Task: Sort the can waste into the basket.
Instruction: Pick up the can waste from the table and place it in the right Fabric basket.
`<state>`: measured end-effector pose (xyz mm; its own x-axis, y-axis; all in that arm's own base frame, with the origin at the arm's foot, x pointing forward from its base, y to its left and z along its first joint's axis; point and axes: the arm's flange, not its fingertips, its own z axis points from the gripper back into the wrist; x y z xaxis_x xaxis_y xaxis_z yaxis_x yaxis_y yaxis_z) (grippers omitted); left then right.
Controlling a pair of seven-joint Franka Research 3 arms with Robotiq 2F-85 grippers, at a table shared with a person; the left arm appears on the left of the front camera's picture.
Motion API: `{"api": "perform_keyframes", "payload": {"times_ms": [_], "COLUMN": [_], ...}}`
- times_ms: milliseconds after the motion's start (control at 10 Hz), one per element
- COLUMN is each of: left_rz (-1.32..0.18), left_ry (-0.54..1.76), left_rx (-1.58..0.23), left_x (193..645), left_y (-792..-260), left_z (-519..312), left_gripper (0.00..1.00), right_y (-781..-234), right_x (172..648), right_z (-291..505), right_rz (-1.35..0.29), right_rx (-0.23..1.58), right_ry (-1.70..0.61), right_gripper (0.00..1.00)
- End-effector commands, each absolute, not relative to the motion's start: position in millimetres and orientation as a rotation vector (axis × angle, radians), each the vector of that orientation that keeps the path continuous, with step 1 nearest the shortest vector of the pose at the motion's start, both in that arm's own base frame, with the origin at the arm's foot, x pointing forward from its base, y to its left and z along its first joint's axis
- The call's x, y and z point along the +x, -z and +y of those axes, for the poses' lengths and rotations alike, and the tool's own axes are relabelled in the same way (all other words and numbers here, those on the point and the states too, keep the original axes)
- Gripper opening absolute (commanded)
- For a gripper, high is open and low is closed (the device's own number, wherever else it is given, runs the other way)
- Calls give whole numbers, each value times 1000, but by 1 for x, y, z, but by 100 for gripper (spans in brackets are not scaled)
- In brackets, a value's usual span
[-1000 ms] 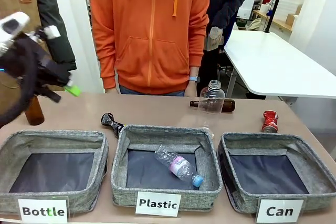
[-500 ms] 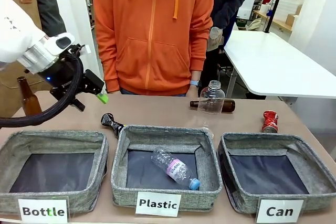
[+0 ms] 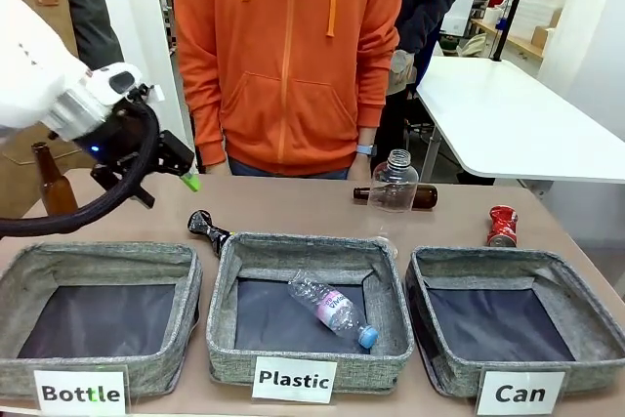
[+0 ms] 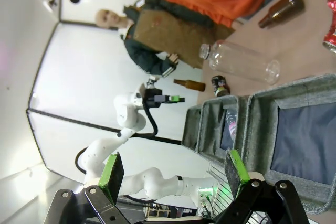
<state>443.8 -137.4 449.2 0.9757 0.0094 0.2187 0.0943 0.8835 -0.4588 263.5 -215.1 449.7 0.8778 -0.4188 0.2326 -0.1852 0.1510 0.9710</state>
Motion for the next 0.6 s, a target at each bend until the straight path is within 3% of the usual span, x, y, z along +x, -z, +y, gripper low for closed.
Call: {"api": "perform_keyframes", "payload": {"times_ms": [0,200,500], "left_rz": [-185,-255,-223], "left_ry": [-160,-363,-302], "left_rx": [-386,-257,-254], "left_x": [454,471,456], "left_y": [-444,-440,-444], "left_z": [-179,-206,-192], "left_gripper": [100,100,100], "right_y": [-451,-451,-451], "right_x": [264,264,264], "right_z": [-217,-217,-217], "right_rz": [-538,-538,-538], "right_rx": [1430,1430,1430], "right_ry": [154,154,154], "right_gripper": [100,100,100]}}
